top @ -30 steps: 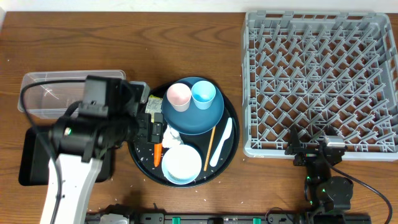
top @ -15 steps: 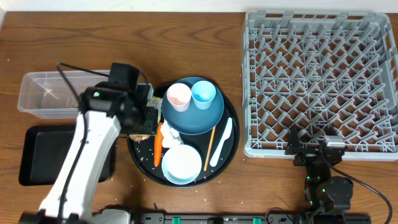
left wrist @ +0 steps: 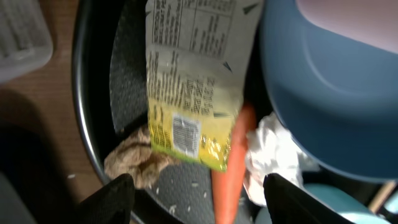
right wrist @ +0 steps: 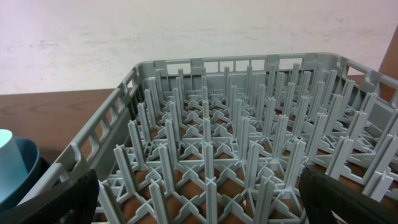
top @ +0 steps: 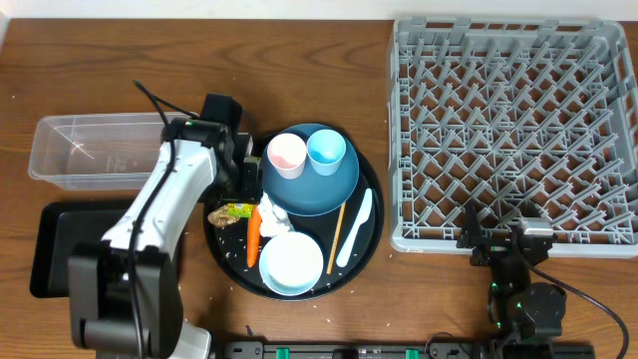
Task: Sort waste into correct bins and load items into the dishwasher rack
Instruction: 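Reach the left gripper to the yellow snack wrapper and grasp it, then carry the wrapper with the left gripper into the clear plastic bin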
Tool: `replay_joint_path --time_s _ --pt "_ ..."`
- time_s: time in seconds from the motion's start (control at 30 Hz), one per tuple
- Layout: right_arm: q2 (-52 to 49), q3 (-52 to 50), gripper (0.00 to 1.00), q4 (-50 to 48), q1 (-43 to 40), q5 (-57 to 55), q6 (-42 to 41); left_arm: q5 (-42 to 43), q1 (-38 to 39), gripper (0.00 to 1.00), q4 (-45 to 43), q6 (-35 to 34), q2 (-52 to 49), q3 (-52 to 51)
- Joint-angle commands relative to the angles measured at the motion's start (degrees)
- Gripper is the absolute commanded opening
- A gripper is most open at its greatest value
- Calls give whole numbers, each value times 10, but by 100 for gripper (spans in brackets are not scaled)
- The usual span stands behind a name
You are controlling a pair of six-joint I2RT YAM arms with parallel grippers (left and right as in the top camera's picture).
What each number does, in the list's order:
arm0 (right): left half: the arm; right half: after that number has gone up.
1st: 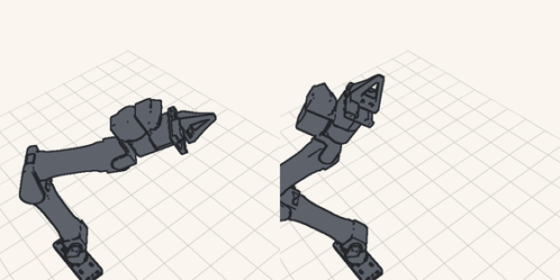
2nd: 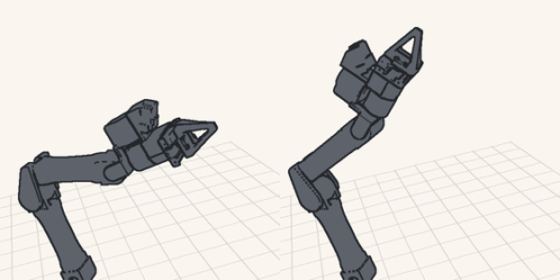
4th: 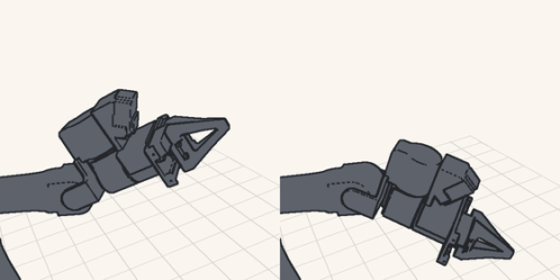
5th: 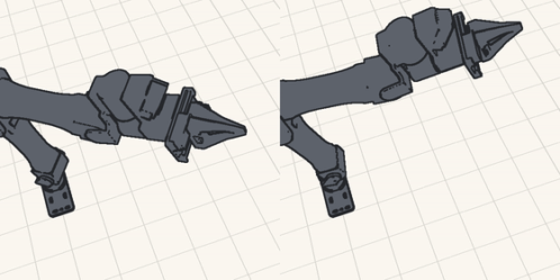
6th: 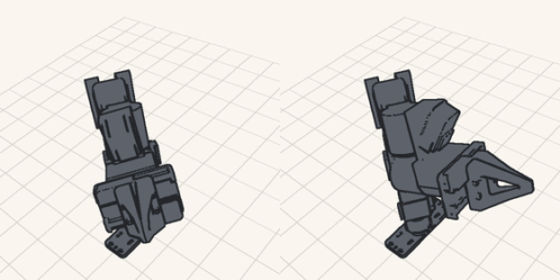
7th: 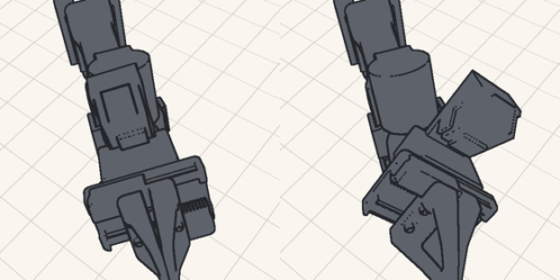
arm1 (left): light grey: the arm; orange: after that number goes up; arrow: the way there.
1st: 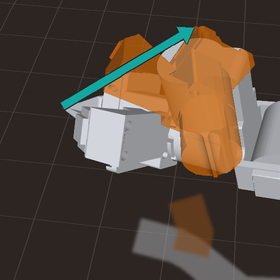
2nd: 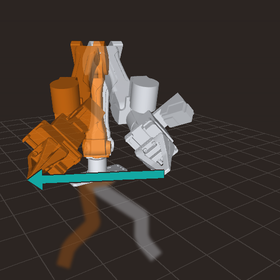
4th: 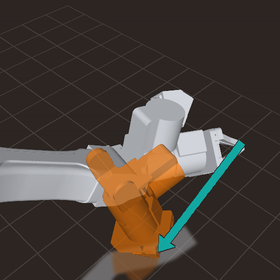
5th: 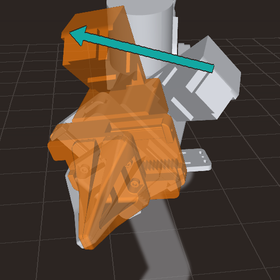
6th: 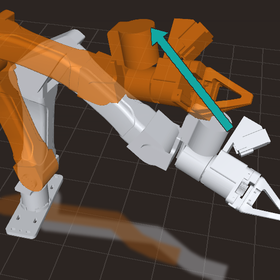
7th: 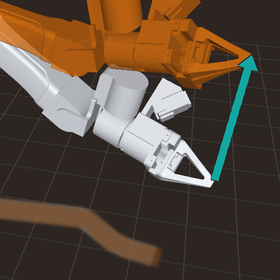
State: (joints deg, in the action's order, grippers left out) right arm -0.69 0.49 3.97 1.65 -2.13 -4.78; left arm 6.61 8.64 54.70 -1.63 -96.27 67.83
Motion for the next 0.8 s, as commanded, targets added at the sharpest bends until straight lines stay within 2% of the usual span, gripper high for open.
replay_joint_path --time_s 0.0,0.53,0.57,0.67,0.77 --pt "4 -2 99 1 -2 -4 -3 -13 -3 68 -9 -2 -24 -5" --pt "4 -2 99 1 -2 -4 -3 -13 -3 68 -73 5 -76 -12" --pt "4 -2 99 1 -2 -4 -3 -13 -3 67 -74 5 -76 -12" --pt "4 -2 99 0 -2 -4 -3 -13 -3 57 -75 5 -76 -12" --pt "4 -2 99 1 -2 -4 -3 -14 -3 53 -78 5 -76 -13"
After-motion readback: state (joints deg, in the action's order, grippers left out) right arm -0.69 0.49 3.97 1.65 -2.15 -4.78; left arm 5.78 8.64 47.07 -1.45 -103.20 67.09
